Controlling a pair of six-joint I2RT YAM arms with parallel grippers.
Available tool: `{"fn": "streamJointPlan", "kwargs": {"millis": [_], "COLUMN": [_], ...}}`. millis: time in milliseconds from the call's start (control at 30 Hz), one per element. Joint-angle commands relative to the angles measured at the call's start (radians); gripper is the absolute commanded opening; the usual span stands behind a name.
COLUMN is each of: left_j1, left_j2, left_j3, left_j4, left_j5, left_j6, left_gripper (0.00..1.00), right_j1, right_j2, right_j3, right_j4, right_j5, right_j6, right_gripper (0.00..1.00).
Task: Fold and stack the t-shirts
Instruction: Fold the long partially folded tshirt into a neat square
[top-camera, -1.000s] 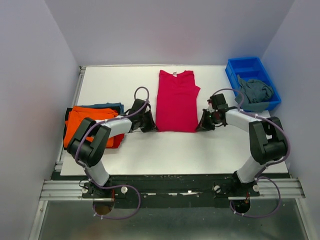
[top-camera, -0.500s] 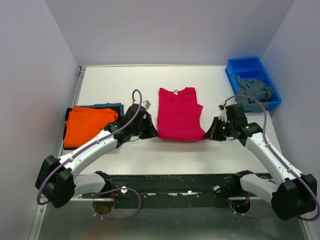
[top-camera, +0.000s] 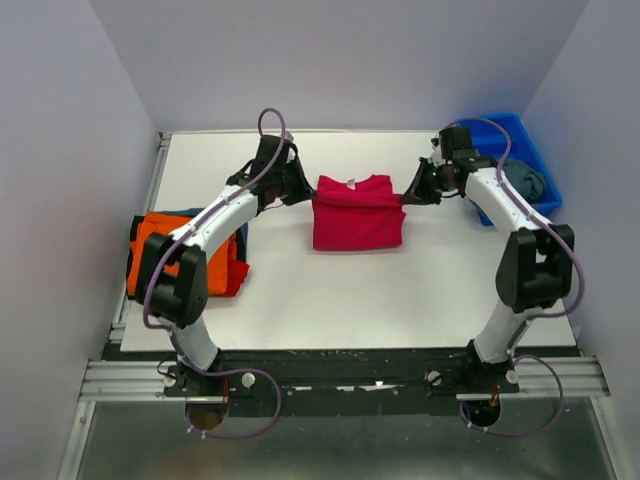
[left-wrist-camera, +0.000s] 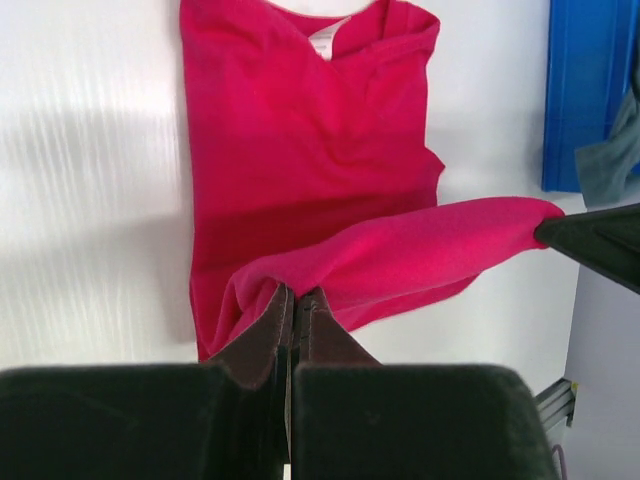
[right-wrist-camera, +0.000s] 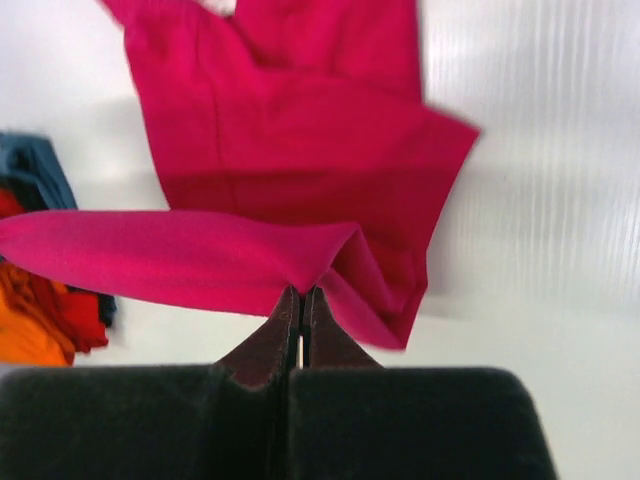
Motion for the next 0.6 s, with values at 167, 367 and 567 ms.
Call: {"fn": "streamJointPlan", "kwargs": {"millis": [167, 367, 567], "left_j1": [0.081, 0.118, 0.141], "left_j2": [0.438, 0.623, 0.724], "left_j3": [0.443, 0.631, 0.705], "left_j4": [-0.021, 0.021, 0.051], "left_j5": [0.058, 0.11, 0.171], "left_j6": [0.018, -0.023, -0.003], "left_gripper": [0.0, 0.0, 0.99], "right_j1": [-0.074, -0.085, -0.088], "right_j2": [0.444, 0.675, 0.753], "right_j3": [0.506, 0.808, 0.88], "right_j4": [-0.097, -0.1, -0.062], "right_j5": [-0.1, -0.163, -0.174], "right_j6": [-0.02, 0.013, 0.015], "right_gripper": [0.01, 0.04, 0.89]}}
